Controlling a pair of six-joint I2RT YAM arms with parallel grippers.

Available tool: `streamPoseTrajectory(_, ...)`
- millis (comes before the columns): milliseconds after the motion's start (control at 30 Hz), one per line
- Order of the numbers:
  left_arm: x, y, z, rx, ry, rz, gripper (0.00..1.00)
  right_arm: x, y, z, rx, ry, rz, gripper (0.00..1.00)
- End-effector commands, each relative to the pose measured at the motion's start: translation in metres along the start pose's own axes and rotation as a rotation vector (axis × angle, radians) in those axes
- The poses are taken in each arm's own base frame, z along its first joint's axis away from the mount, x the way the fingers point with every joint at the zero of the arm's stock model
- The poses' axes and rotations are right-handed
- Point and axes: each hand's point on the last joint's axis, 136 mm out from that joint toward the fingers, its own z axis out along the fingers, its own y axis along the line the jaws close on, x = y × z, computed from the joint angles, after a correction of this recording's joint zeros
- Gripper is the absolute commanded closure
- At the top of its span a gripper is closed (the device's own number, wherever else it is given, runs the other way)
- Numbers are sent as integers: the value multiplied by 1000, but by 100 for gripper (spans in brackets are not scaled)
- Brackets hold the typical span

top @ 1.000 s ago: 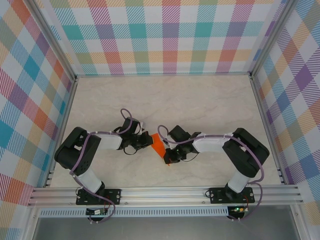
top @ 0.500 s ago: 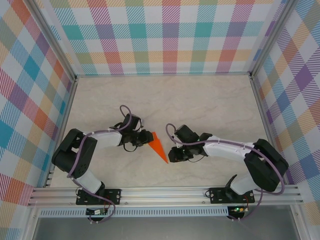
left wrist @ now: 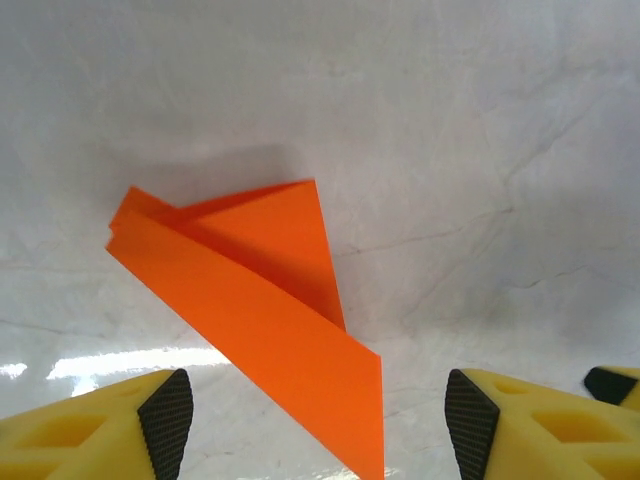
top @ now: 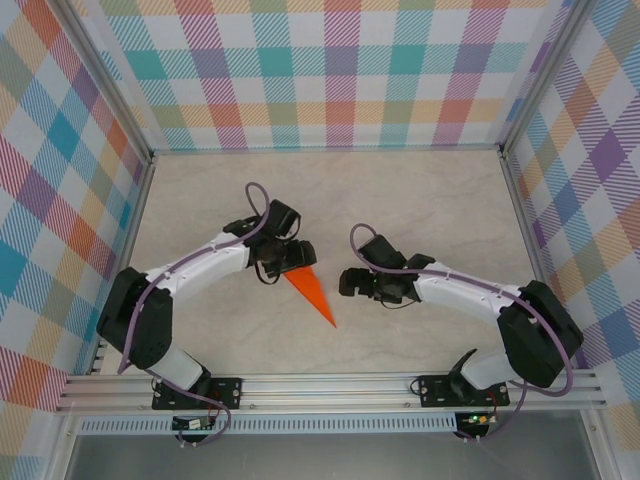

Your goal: Fold a paper plane with a square sheet of paper (pick it up from the middle)

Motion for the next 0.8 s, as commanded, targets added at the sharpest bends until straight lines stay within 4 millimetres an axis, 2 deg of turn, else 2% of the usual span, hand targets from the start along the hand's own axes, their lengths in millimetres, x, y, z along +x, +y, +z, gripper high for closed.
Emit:
streamPoseTrajectory(0,21,23,8,-220,51,-2,30,-3,-25,-4,85,-34,101,1)
streamPoseTrajectory(167,32,6,26,-263,103,42,30,1,-46,-5,142,-37,152,1)
streamPoseTrajectory(300,39,1,37,-292,148,59,32,3,-51,-6,153,-38,159,1)
streamPoseTrajectory(500,44,6,33,-328,162,31,37,2,-51,-4,161,-31,164,1)
streamPoseTrajectory(600,47,10,26,-325,143,-21,43,1,-50,-2,167,-26,161,1)
streamPoseTrajectory(767,51,15,26,-297,119,-89,56,1,-48,2,170,-11,162,1)
